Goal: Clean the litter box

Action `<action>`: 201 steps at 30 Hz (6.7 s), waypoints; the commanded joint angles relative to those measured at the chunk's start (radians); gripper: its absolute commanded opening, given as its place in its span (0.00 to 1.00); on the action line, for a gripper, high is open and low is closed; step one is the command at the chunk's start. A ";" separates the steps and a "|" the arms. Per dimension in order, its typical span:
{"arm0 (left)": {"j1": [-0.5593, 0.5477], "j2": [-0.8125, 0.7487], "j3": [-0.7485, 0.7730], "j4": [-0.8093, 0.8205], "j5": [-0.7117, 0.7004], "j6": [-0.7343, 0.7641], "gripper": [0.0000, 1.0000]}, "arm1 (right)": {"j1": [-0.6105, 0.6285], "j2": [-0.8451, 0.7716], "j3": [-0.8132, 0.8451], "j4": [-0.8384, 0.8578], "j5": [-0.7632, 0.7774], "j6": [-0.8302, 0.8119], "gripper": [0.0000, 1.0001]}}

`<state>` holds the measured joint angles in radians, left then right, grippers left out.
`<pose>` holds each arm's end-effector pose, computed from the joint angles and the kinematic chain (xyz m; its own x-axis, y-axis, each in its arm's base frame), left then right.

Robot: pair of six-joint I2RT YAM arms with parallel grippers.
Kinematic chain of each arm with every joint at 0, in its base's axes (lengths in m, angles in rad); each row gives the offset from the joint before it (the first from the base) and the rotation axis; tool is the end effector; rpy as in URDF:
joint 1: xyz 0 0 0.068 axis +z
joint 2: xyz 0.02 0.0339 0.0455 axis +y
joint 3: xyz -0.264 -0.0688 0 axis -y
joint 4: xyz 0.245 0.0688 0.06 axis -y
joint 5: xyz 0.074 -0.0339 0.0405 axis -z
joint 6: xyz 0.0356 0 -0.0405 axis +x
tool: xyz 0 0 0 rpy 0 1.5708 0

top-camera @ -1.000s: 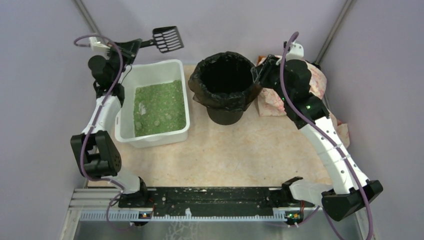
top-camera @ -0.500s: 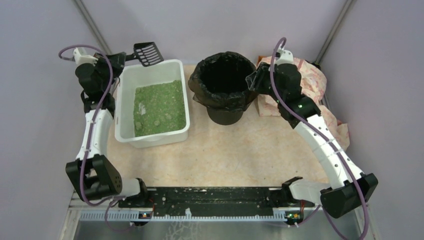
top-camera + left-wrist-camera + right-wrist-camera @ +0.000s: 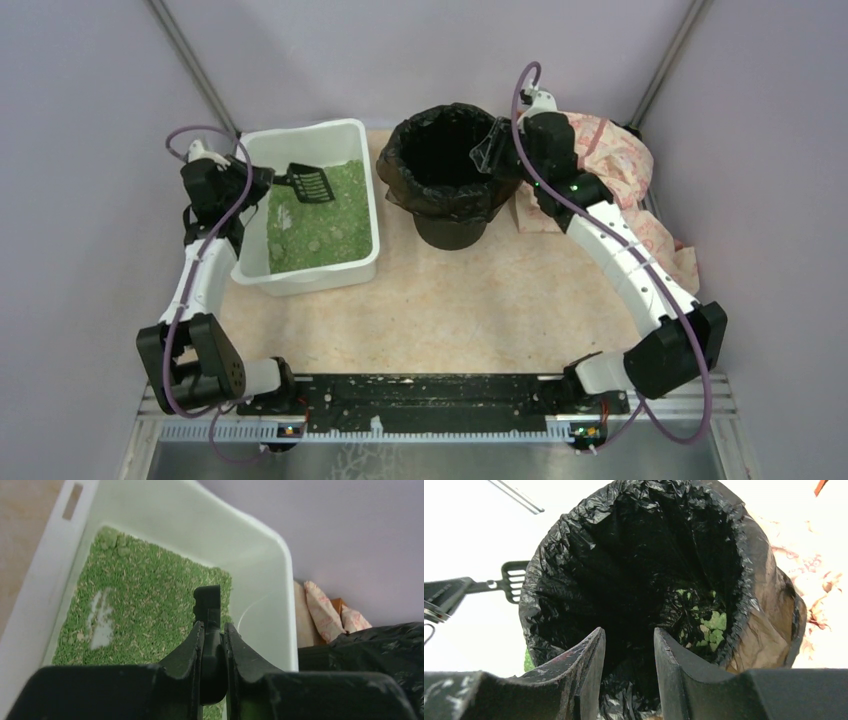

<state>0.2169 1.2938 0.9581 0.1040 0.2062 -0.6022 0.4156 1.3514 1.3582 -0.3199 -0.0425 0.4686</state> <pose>0.2993 0.0585 0.3184 -0.1757 -0.6065 -0.7754 -0.1402 0.7951 -0.5901 0.2843 0.1271 0.3991 -0.4503 0.2945 -0.8429 -0.2656 0.8571 0.4414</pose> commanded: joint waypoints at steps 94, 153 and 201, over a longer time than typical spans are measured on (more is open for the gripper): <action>-0.021 0.752 0.790 -0.514 0.151 0.446 0.00 | -0.066 0.123 0.071 0.120 -0.102 0.042 0.42; 0.134 0.705 0.434 -0.044 0.669 -0.071 0.00 | -0.021 0.075 0.107 0.093 -0.028 0.001 0.42; 0.293 0.575 0.218 0.677 0.796 -0.744 0.00 | 0.014 0.141 0.209 0.087 -0.048 0.000 0.42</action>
<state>0.4942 1.9266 1.1679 0.6956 0.9916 -1.2827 0.4129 1.4811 1.5078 -0.2760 -0.0799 0.4679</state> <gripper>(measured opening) 0.206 0.416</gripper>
